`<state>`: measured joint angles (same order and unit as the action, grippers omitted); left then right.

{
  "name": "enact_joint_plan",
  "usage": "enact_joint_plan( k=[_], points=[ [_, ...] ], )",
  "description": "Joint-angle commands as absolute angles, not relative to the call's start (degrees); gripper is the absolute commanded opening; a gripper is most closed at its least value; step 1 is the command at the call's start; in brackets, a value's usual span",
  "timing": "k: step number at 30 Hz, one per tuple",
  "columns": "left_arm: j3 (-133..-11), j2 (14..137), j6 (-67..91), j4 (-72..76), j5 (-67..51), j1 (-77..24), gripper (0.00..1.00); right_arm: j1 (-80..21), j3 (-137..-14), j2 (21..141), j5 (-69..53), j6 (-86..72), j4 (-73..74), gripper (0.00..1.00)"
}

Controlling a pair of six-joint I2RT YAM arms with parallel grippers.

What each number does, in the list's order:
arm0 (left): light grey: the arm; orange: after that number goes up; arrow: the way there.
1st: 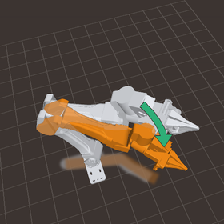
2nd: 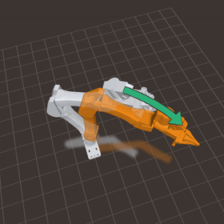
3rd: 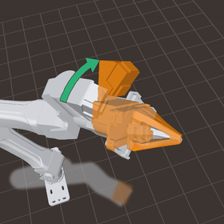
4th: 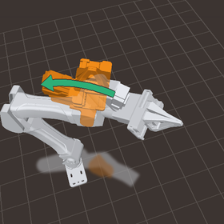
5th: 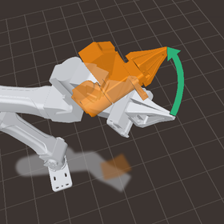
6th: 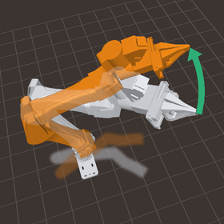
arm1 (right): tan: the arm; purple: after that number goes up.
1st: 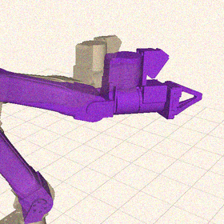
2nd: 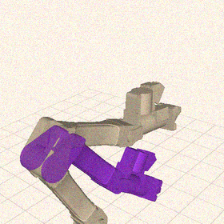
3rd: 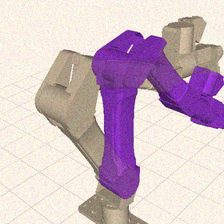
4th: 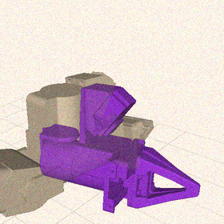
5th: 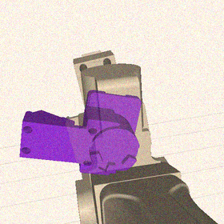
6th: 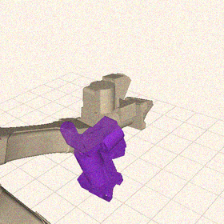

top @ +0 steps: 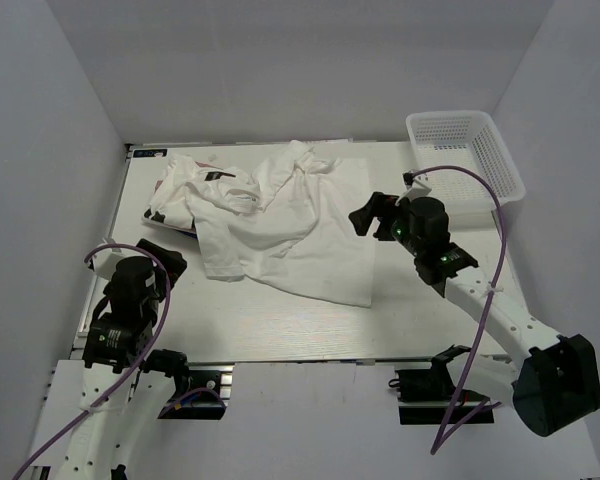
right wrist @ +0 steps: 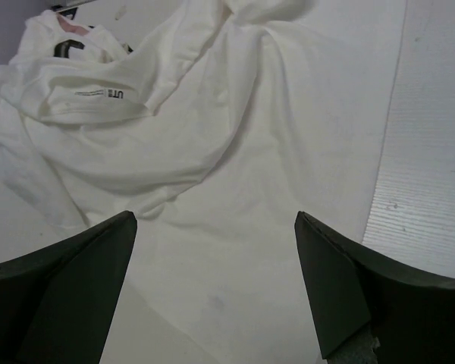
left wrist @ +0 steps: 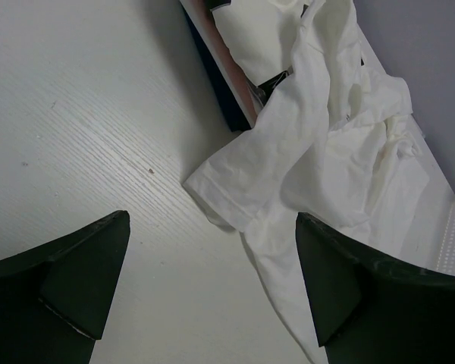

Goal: Fold and stack the t-shirts
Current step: Move the tshirt to the center of the board

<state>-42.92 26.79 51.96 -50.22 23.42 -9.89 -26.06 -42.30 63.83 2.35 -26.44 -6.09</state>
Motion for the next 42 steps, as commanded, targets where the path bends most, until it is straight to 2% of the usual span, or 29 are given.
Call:
enact_joint_plan(
  k=[1, 5, 10, 14, 19, 23, 25, 29, 32, 36, 37, 42],
  points=[
    [-44.2, 26.2, 52.8, -50.8, 24.0, -10.0, 1.00, -26.1, -43.4, 62.3, -2.9, -27.1, -9.8, 0.90],
    [-43.7, 26.2, 52.8, -50.8, 24.0, -10.0, 1.00, -26.3, -43.5, 64.6, -9.3, -25.8, -11.0, 0.90],
    [-43.7, 26.7, 52.8, -50.8, 24.0, -10.0, 1.00, -28.6, -46.0, 73.2, -13.0, -24.5, -10.6, 0.90],
    [-43.7, 27.2, 52.8, -50.8, 24.0, -10.0, 1.00, -32.3, -51.8, 83.5, -11.6, -23.0, -8.9, 0.90],
    [-43.7, 27.2, 52.8, -50.3, 24.0, -10.0, 1.00, -38.2, -60.8, 99.5, -3.5, -23.5, -2.6, 0.90],
    [-43.7, 27.8, 52.8, -50.3, 24.0, -10.0, 1.00, -38.1, -63.9, 107.7, -7.1, -28.6, -1.8, 0.90],
    [-43.7, 28.5, 52.8, -50.3, 24.0, -10.0, 1.00, -37.8, -60.9, 108.4, -7.1, -31.4, -2.3, 0.90],
    [-44.3, 30.2, 50.9, -49.1, 22.9, -10.0, 1.00, -36.2, -52.4, 103.7, -2.6, -40.8, -0.4, 0.90],
    [-44.8, 30.2, 49.7, -46.9, 21.6, -10.0, 1.00, -33.8, -44.2, 94.9, -1.3, -46.0, 3.9, 0.90],
    [-45.4, 31.6, 49.7, -46.9, 21.6, -10.0, 1.00, -27.5, -33.9, 81.8, 4.7, -48.7, 11.7, 0.90],
    [-45.4, 32.9, 49.7, -46.9, 21.6, -10.0, 1.00, -26.6, -29.3, 73.4, 5.7, -48.6, 12.4, 0.90],
    [-48.0, 36.6, 48.0, -44.4, 20.5, -9.5, 1.00, -21.4, -26.9, 54.4, 15.4, -46.1, 24.0, 0.90]
  ],
)
